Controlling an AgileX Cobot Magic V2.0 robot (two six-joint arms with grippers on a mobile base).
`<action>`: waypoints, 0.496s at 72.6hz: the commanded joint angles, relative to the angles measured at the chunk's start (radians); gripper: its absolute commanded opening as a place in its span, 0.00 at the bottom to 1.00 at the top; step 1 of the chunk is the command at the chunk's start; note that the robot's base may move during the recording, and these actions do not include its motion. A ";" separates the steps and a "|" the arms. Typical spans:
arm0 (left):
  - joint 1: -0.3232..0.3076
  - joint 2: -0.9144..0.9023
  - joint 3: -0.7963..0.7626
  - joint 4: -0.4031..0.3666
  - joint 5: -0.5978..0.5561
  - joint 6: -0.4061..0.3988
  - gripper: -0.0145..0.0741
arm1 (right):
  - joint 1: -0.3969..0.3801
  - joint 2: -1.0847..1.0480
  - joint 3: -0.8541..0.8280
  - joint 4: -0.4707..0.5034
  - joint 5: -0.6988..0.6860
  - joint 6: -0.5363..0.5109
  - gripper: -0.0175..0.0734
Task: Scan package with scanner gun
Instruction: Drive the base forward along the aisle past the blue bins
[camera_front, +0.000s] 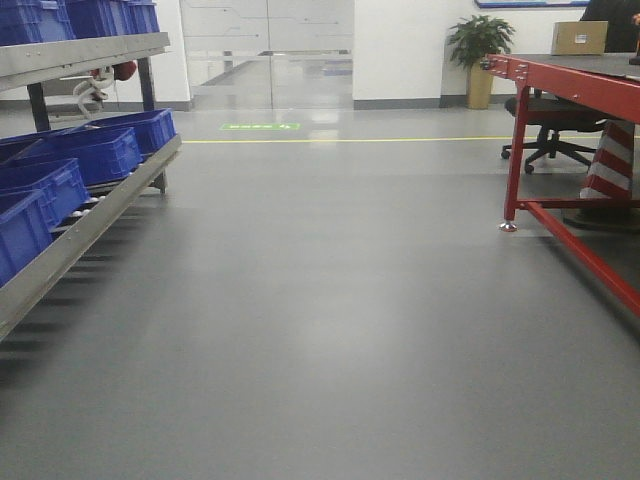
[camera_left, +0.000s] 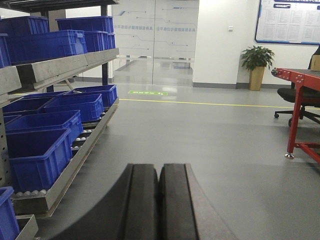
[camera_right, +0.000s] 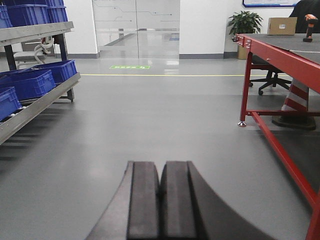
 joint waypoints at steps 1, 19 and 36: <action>0.002 -0.004 -0.002 0.003 -0.017 0.000 0.04 | -0.005 -0.003 0.000 0.001 -0.017 -0.003 0.01; 0.002 -0.004 -0.002 0.003 -0.017 0.000 0.04 | -0.005 -0.003 0.000 0.001 -0.017 -0.003 0.01; 0.002 -0.004 -0.002 0.003 -0.017 0.000 0.04 | -0.005 -0.003 0.000 0.001 -0.017 -0.003 0.01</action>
